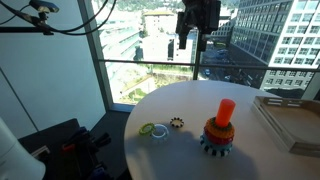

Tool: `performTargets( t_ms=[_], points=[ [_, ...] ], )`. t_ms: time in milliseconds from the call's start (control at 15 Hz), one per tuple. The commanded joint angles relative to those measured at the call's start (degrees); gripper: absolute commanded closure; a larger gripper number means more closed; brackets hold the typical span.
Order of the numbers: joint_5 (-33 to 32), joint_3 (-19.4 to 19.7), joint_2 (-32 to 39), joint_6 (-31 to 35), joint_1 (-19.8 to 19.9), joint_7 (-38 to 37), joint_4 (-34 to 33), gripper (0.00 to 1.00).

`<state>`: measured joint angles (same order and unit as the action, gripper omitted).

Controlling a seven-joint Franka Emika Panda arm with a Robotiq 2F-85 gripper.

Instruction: Put the dark green ring around the orange rod

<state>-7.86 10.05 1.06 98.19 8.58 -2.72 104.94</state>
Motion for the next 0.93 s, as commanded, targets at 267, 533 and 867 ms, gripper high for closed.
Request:
performTargets(
  t_ms=[267, 533, 867],
  points=[
    [0.2, -0.4, -10.3, 1.5, 0.1, 6.0, 8.5, 0.00],
    [0.9, -0.4, -11.7, 2.1, 0.0, 5.4, 10.4, 0.00],
    [0.3, -0.5, -10.2, 1.6, 0.1, 4.9, 9.6, 0.00]
  ],
)
